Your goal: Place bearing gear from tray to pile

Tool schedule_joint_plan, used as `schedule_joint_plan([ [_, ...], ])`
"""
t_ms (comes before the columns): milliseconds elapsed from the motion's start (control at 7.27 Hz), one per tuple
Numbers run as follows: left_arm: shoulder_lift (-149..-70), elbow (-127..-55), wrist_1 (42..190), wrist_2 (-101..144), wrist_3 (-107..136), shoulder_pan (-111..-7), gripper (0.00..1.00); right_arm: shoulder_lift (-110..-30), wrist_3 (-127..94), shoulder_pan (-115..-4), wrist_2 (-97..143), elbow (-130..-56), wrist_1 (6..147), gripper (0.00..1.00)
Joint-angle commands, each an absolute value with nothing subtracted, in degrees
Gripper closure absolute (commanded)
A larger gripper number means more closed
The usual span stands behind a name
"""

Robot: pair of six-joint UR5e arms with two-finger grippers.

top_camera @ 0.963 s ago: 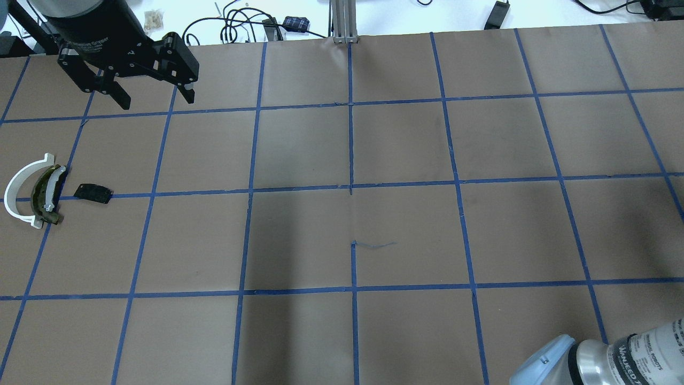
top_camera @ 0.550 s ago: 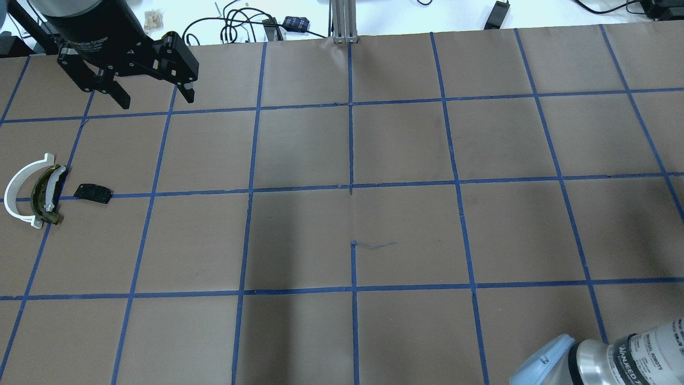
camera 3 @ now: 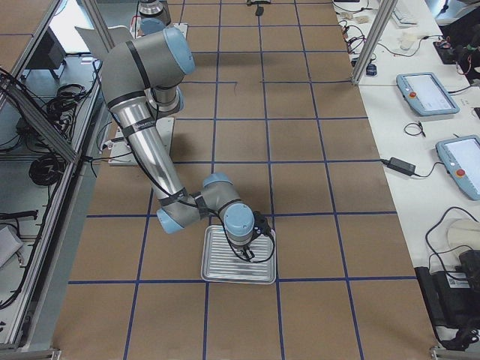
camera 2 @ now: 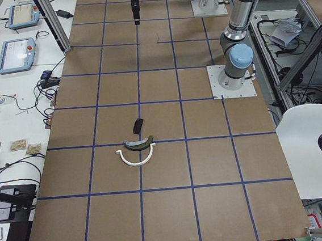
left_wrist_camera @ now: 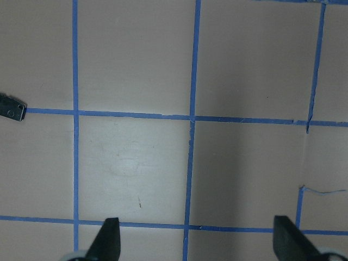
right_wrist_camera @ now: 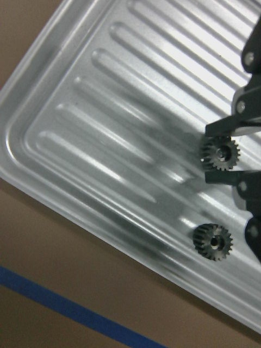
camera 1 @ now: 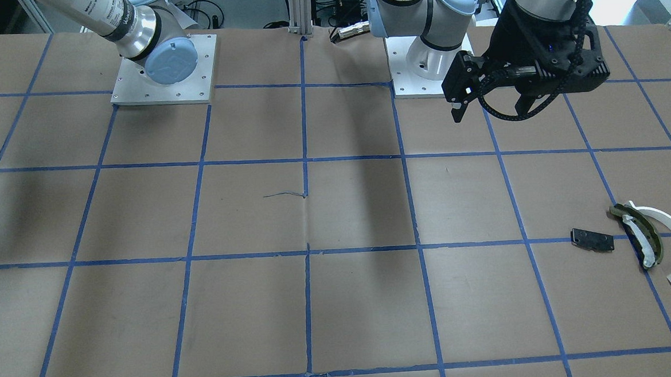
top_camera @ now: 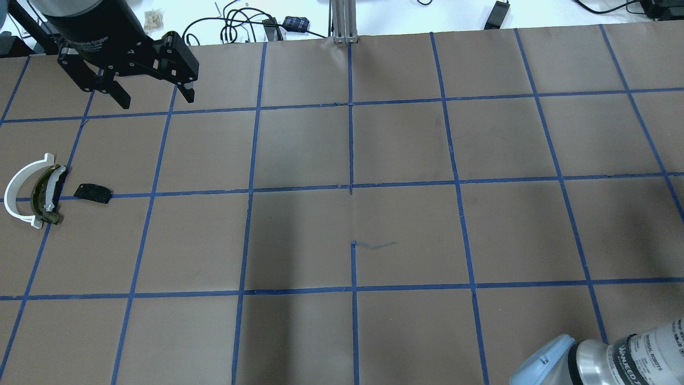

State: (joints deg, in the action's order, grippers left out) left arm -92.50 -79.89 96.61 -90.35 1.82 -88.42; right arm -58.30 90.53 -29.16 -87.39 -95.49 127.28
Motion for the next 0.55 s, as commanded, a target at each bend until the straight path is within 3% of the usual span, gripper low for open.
schedule_joint_plan([
  [0,-92.5,-79.9,96.6,-90.4,1.8,-88.4,0.00,-61.8,87.4,-29.7,-87.8,-95.3,124.6,0.82],
  [413,-92.5,-79.9,96.6,-90.4,1.8,-88.4,0.00,-75.5,69.7,-38.6,-91.7,-95.2,109.9,0.82],
])
